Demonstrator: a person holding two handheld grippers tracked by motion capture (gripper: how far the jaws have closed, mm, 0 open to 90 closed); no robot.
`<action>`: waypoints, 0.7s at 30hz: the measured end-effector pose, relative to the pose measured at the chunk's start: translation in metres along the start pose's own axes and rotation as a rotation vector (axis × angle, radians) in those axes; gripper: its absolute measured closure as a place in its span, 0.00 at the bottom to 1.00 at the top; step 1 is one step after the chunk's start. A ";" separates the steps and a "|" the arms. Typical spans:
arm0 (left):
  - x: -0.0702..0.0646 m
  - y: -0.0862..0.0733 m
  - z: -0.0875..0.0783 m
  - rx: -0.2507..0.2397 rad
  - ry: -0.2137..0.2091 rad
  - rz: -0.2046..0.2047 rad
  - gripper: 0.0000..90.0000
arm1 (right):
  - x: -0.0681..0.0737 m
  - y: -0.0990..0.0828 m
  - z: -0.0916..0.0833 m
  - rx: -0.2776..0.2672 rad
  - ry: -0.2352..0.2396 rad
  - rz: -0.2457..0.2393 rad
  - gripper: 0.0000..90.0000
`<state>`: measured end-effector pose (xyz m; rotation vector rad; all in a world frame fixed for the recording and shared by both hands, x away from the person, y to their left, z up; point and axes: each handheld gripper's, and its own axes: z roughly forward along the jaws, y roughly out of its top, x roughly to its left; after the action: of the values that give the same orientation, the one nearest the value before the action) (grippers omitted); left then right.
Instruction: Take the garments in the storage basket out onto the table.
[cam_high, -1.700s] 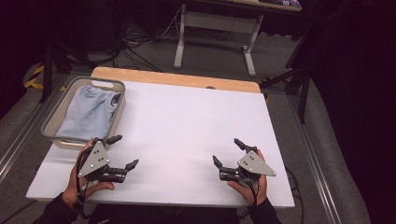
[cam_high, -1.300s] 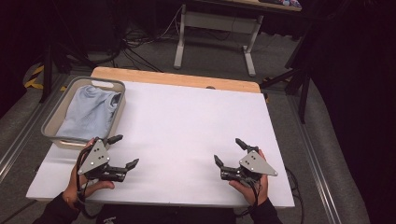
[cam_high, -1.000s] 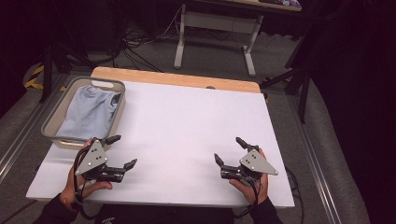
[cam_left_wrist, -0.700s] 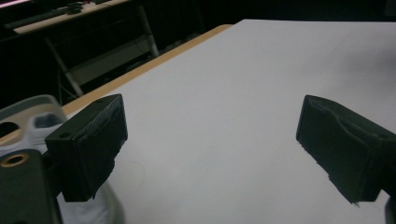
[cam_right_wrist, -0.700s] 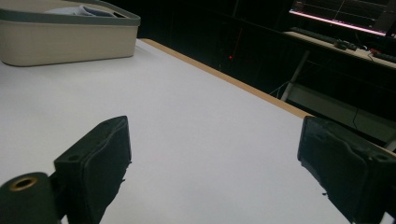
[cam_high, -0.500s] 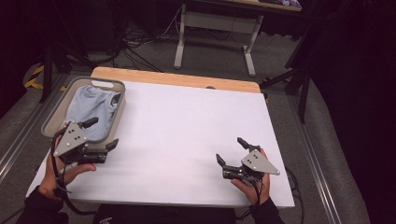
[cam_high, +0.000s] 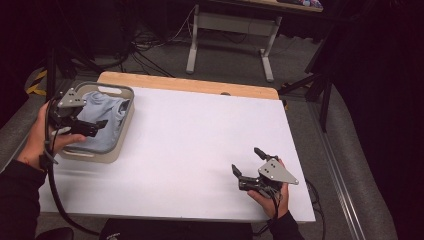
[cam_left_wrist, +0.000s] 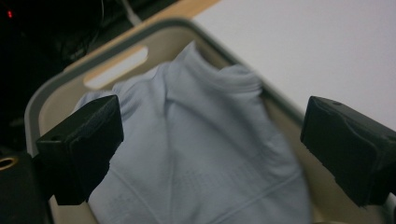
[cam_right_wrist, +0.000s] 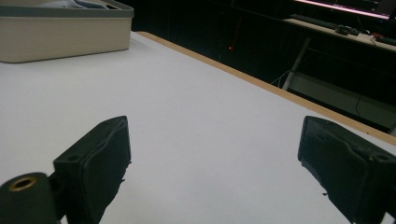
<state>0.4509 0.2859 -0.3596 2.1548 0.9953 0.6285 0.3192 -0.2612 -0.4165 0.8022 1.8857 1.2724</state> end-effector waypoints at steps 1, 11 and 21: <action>0.005 0.000 0.006 0.022 -0.007 -0.015 0.08 | 0.000 0.000 0.000 0.001 0.001 0.001 0.11; 0.030 0.000 0.067 0.279 0.018 0.006 0.11 | -0.002 -0.003 0.003 0.020 0.034 0.021 0.11; 0.039 -0.008 0.100 0.379 -0.016 -0.040 0.12 | 0.000 -0.005 0.007 0.051 0.044 0.011 0.11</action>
<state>0.5357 0.2834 -0.4259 2.4524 1.2243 0.4275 0.3244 -0.2595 -0.4230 0.8181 1.9583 1.2621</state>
